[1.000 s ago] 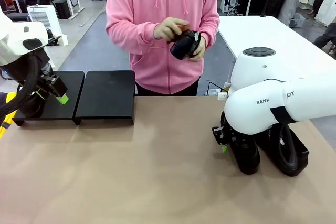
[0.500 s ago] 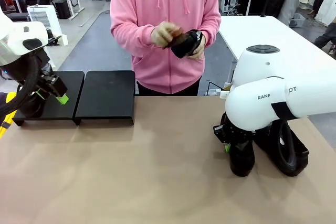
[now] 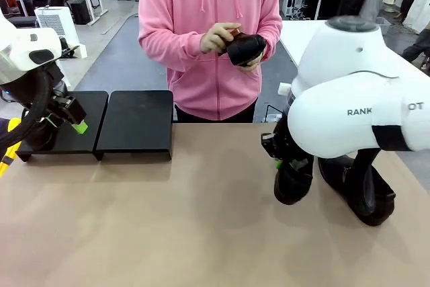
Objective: Organize the shoes by placing them on the stand.
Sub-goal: Pick up one Shoe and place it in the middle of the table.
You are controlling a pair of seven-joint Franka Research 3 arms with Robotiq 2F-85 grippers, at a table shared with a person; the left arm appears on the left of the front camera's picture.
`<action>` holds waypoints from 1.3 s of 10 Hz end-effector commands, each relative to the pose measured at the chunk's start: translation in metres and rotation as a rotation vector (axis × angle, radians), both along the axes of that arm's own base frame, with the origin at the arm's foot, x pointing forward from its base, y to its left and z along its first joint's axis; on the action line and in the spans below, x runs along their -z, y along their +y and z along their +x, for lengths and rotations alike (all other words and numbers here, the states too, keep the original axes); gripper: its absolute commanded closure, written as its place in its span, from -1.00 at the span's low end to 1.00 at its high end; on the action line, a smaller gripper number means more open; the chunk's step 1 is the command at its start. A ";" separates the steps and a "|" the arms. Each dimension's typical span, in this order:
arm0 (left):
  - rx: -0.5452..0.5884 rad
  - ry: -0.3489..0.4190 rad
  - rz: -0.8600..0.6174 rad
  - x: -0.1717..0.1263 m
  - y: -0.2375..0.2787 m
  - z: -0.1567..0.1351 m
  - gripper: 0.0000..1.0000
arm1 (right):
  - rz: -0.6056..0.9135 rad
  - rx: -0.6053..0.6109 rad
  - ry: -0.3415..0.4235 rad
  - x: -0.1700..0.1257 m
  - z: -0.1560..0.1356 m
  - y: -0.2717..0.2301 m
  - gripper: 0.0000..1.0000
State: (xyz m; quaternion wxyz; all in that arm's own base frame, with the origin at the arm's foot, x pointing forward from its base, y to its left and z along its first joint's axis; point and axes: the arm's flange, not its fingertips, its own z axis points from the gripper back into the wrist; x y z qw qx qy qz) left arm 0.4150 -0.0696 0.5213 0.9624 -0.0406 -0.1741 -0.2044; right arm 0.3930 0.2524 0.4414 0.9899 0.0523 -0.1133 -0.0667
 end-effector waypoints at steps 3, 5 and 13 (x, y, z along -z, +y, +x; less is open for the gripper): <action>0.011 -0.004 -0.014 -0.001 0.002 0.000 -0.37 | 0.029 -0.146 -0.034 0.006 -0.011 0.124 1.00; 0.011 -0.004 -0.014 -0.001 0.002 0.000 -0.37 | 0.071 -0.209 0.050 0.031 -0.005 0.175 1.00; 0.011 -0.004 -0.014 -0.001 0.002 0.000 -0.37 | 0.092 -0.135 0.164 0.106 0.014 0.210 0.94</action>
